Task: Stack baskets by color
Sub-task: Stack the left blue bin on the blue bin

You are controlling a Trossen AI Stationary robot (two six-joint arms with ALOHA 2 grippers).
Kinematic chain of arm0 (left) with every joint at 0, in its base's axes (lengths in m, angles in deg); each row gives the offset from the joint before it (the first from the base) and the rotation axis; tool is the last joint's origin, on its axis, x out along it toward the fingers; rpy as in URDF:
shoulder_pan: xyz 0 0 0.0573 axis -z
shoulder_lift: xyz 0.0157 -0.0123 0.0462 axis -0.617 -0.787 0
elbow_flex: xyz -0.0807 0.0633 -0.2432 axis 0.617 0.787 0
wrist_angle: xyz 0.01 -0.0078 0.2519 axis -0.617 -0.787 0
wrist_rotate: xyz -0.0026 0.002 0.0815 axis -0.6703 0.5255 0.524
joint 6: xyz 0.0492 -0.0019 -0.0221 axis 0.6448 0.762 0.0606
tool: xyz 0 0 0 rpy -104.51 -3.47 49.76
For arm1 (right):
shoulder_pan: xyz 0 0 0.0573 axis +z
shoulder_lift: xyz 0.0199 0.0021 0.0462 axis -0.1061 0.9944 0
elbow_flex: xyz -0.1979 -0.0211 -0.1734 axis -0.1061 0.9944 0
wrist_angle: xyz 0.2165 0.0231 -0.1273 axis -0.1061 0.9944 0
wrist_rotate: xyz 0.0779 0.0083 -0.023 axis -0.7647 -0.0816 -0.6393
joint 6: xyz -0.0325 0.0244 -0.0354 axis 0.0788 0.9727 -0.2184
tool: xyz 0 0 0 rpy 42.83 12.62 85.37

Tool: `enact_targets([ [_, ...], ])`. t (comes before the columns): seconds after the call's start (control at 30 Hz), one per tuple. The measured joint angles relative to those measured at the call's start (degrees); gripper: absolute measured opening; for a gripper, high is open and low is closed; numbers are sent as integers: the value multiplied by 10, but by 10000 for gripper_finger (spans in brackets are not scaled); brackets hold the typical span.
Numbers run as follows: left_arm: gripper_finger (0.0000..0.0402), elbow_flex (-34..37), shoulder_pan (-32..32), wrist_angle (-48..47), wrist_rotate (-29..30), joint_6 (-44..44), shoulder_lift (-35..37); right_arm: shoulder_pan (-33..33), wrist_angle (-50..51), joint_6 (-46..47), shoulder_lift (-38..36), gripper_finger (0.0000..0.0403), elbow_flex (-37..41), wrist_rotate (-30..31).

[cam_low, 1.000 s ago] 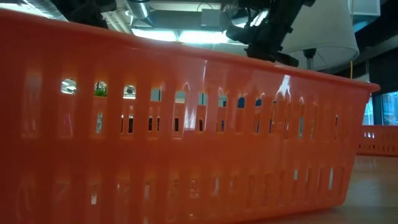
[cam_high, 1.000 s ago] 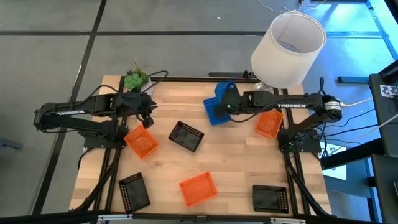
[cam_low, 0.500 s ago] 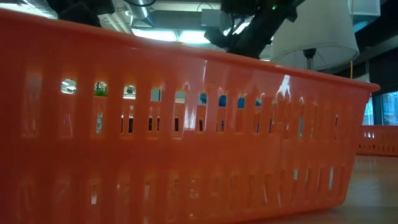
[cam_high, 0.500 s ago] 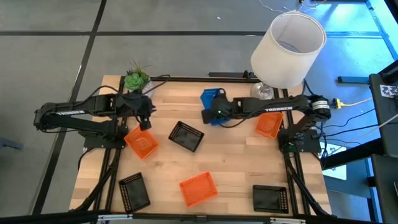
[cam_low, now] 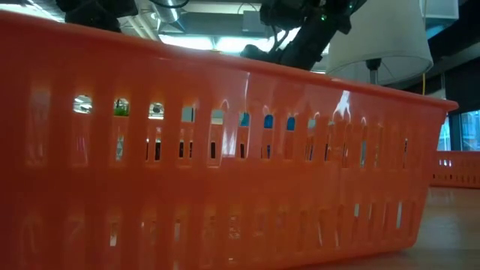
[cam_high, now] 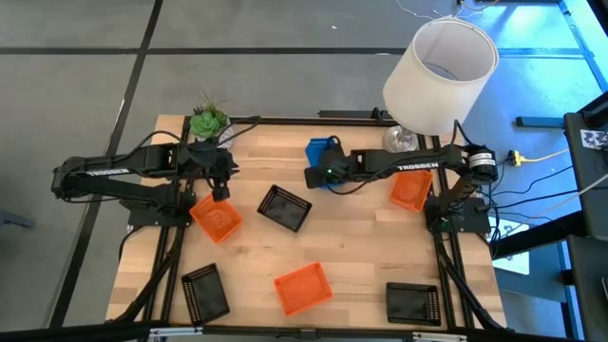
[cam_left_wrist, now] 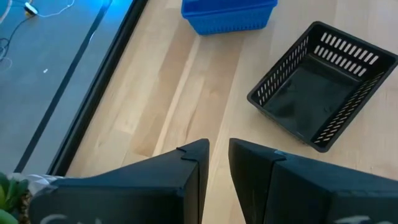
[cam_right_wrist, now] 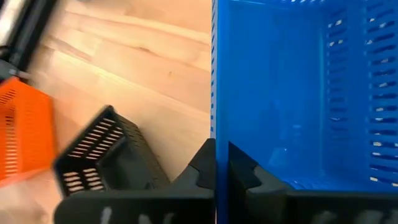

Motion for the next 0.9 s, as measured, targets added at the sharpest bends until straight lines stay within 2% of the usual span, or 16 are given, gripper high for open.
enact_targets([
  [0.23,55,0,0,0,0,0,0,6,46,5,0,0,-27,4],
  [0.37,55,0,0,0,0,0,0,11,102,34,0,0,-40,37],
  [0.9,55,0,0,-1,0,-2,0,8,99,34,18,0,-29,62],
])
